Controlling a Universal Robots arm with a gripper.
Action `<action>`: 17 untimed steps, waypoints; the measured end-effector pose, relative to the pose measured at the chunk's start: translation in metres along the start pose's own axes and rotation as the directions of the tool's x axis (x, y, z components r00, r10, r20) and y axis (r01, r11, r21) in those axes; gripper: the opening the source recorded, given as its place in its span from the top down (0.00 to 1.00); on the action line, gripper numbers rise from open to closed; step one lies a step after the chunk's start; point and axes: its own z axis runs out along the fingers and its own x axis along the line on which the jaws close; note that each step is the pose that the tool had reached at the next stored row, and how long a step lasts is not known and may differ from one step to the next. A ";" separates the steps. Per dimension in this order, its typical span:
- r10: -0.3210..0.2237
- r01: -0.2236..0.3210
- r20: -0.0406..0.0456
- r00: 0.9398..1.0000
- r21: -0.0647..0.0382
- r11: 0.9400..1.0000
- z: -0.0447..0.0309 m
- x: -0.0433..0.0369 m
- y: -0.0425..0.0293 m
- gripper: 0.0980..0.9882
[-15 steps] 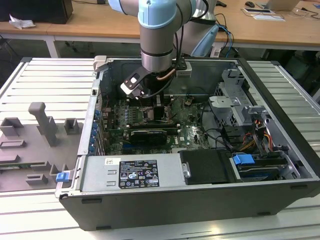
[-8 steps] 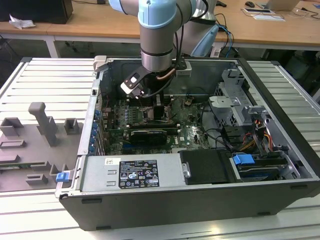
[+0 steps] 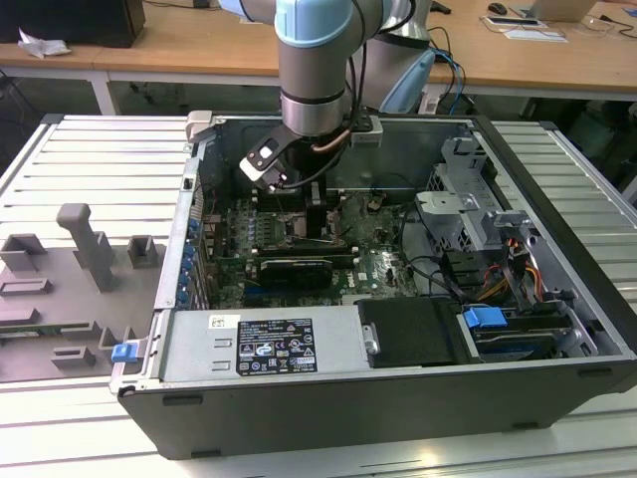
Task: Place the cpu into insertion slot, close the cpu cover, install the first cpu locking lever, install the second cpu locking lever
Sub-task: 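Place the cpu into insertion slot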
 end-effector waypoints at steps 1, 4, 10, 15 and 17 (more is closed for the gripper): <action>0.000 0.000 0.000 1.000 0.000 1.000 -0.0013 0.0000 0.0001 0.42; 0.000 0.000 0.002 1.000 0.000 1.000 -0.0060 0.0001 0.0004 0.42; 0.000 0.000 0.009 1.000 0.000 1.000 -0.0179 0.0003 0.0011 0.51; -0.001 0.001 0.015 1.000 0.000 1.000 -0.0217 0.0004 0.0013 0.78; -0.001 0.001 0.018 1.000 0.000 1.000 -0.0227 0.0004 0.0014 0.85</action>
